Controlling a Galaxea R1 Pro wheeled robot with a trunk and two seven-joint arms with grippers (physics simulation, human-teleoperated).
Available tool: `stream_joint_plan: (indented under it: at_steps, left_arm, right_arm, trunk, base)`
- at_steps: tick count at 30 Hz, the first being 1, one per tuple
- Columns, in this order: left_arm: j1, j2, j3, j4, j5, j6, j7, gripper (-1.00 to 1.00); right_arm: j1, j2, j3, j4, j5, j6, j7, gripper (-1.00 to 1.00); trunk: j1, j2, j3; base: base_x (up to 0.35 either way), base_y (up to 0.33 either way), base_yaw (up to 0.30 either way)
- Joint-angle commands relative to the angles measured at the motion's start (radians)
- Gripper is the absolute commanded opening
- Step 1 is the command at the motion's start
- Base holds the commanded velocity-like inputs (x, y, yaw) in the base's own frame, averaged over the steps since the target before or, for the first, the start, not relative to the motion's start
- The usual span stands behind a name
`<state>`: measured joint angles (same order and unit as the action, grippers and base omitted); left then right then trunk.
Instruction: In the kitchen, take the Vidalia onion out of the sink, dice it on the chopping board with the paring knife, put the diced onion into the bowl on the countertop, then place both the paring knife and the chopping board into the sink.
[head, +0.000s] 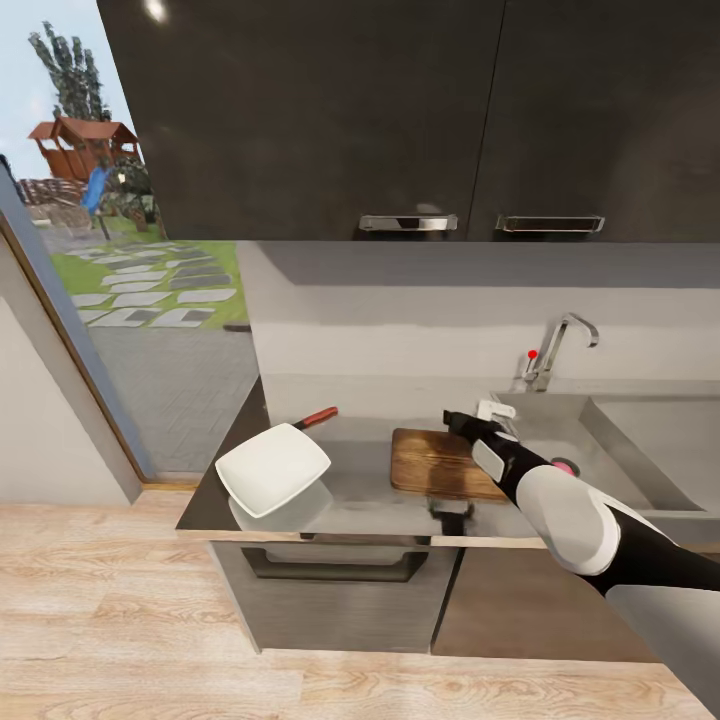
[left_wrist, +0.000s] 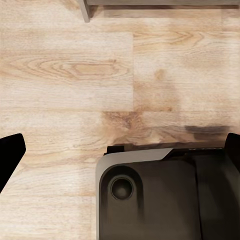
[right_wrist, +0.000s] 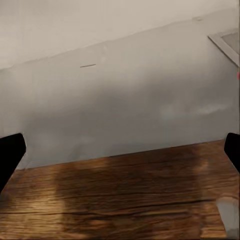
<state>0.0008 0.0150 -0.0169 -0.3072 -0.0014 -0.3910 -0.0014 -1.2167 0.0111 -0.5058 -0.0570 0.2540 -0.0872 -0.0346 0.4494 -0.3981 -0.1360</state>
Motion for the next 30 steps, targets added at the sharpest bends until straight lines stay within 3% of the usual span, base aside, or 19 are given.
stream_joint_plan:
  at_steps: [1, 5, 13, 19, 30]
  left_arm:
    - [0.000, 0.000, -0.002, -0.001, 0.000, -0.002, 0.000, 1.00]
    - [0.000, 0.000, -0.001, -0.001, 0.000, -0.002, 0.000, 1.00]
    - [0.000, 0.000, -0.001, -0.001, 0.000, -0.002, 0.000, 1.00]
    - [0.001, 0.000, -0.001, -0.001, 0.000, -0.002, 0.000, 1.00]
    - [0.000, 0.000, -0.001, -0.001, 0.000, -0.002, 0.001, 1.00]
  right_arm:
    - [-0.001, -0.002, -0.009, 0.001, 0.017, -0.009, 0.014, 1.00]
    - [0.002, -0.011, -0.008, 0.002, 0.037, -0.064, 0.064, 1.00]
    - [0.033, -0.014, -0.008, 0.004, 0.051, -0.142, 0.082, 1.00]
    - [0.044, -0.015, -0.008, 0.005, 0.108, -0.208, 0.085, 1.00]
    - [0.076, -0.014, -0.008, 0.005, 0.124, -0.252, 0.087, 1.00]
  trunk:
    - [0.001, -0.002, -0.002]
    - [0.001, -0.002, -0.002]
    - [0.001, -0.002, -0.002]
    - [0.001, -0.002, -0.002]
    - [0.001, -0.002, -0.002]
  base:
    - [0.000, 0.000, 0.000]
    - [0.000, 0.000, 0.000]
    - [0.000, 0.000, 0.000]
    - [-0.042, 0.000, 0.000]
    - [-0.292, 0.000, 0.000]
